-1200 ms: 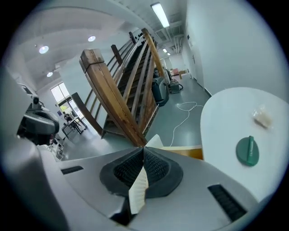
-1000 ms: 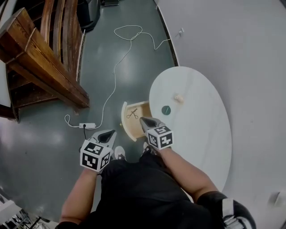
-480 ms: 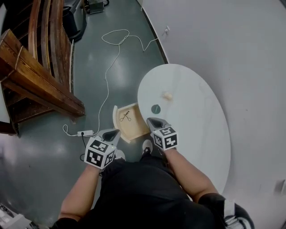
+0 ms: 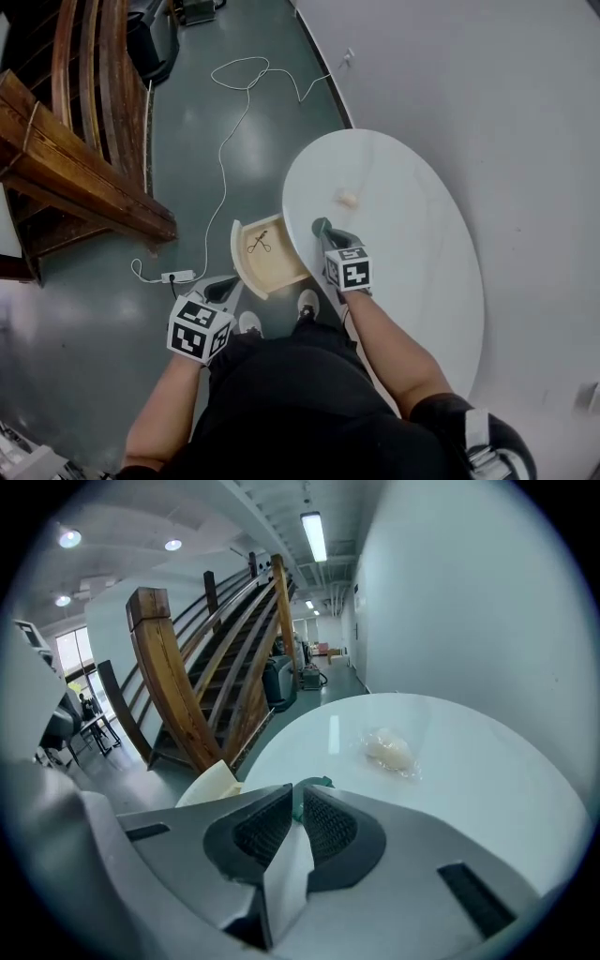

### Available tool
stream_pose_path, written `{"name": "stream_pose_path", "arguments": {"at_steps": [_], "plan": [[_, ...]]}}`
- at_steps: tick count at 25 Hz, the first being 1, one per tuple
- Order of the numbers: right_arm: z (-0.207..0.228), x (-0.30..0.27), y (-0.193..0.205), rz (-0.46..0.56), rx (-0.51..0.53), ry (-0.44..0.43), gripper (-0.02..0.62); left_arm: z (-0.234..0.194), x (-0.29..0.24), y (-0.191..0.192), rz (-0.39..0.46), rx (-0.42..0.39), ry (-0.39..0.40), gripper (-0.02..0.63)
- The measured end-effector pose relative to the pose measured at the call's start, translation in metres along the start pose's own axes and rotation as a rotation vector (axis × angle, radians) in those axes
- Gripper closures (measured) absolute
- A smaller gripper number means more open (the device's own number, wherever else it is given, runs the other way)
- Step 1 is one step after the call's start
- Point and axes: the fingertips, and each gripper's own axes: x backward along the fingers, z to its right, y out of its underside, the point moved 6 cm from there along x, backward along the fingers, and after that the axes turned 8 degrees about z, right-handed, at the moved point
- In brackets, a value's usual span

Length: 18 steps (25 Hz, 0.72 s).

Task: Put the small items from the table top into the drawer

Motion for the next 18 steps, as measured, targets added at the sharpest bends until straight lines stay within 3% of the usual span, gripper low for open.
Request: {"name": "stream_pose_path", "arguments": {"at_steps": [5, 11, 18], "plan": [[0.009, -0.020, 0.009, -0.066, -0.019, 0.002, 0.525, -0.007, 0.010, 0.004, 0.004, 0.031, -0.049, 0.592], [0.009, -0.031, 0.014, -0.112, -0.027, 0.000, 0.520, -0.010, 0.015, 0.007, 0.007, 0.061, -0.085, 0.592], [0.009, -0.037, 0.019, -0.134, 0.060, -0.019, 0.522, -0.009, 0.011, 0.003, 0.025, 0.069, -0.090, 0.592]]}}
